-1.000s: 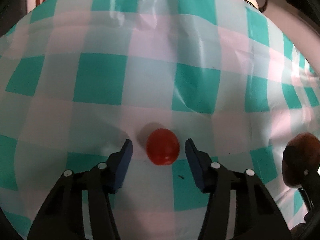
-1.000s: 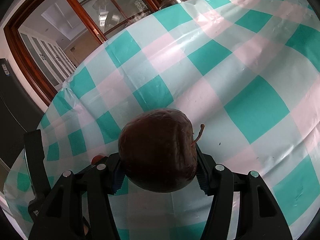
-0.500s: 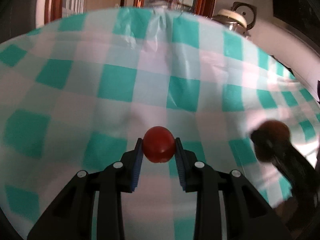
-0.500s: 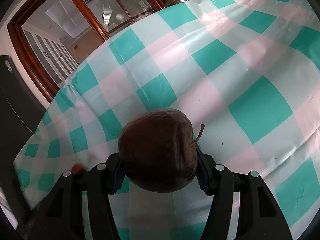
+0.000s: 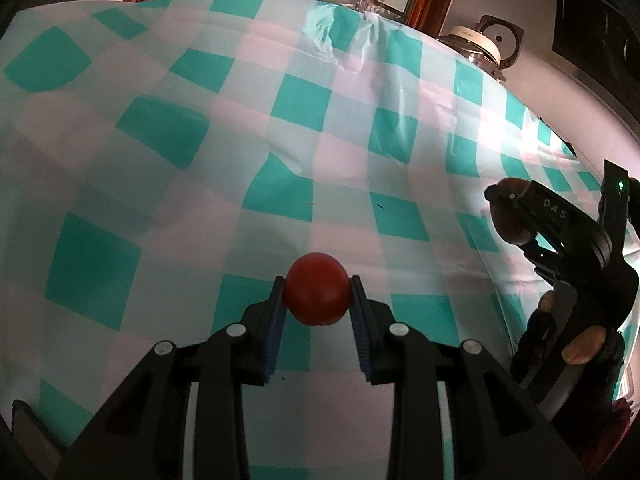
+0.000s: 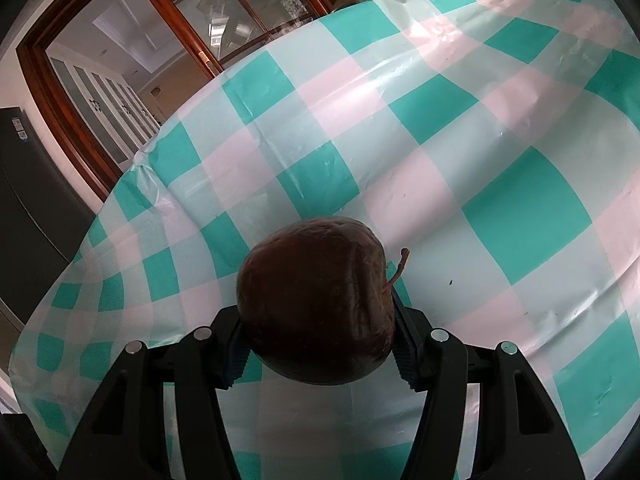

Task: Organize fruits
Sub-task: 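Carry the apple and cherry tomato over the white bin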

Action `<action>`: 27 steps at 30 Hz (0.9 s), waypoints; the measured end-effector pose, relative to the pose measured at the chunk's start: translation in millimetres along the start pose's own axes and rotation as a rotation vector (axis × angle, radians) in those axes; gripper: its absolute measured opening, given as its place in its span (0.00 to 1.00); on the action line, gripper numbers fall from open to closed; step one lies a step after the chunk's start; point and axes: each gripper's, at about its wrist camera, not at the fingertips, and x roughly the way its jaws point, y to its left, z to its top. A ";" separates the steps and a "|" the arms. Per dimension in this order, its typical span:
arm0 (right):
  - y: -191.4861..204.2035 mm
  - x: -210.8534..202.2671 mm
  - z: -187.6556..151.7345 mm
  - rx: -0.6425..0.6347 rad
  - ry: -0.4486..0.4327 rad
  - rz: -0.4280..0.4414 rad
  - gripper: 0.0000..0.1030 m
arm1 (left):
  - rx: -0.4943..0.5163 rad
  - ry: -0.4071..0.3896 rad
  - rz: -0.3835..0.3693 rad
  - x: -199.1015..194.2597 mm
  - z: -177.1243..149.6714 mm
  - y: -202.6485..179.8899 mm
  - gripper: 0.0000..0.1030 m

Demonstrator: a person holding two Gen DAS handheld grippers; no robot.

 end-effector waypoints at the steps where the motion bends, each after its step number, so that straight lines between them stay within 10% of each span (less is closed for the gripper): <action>1: -0.4 -0.4 -0.3 0.003 -0.002 0.000 0.56 | -0.003 0.004 0.000 2.2 0.3 -0.8 0.30; 16: -7.7 -17.5 -10.9 0.096 -0.002 -0.004 0.56 | 0.000 -0.022 0.023 -0.8 6.4 -5.6 0.30; 27: -14.5 -164.7 -90.8 -0.002 -0.044 -0.075 0.56 | 0.114 -0.057 -0.040 -36.1 -18.8 -37.4 0.30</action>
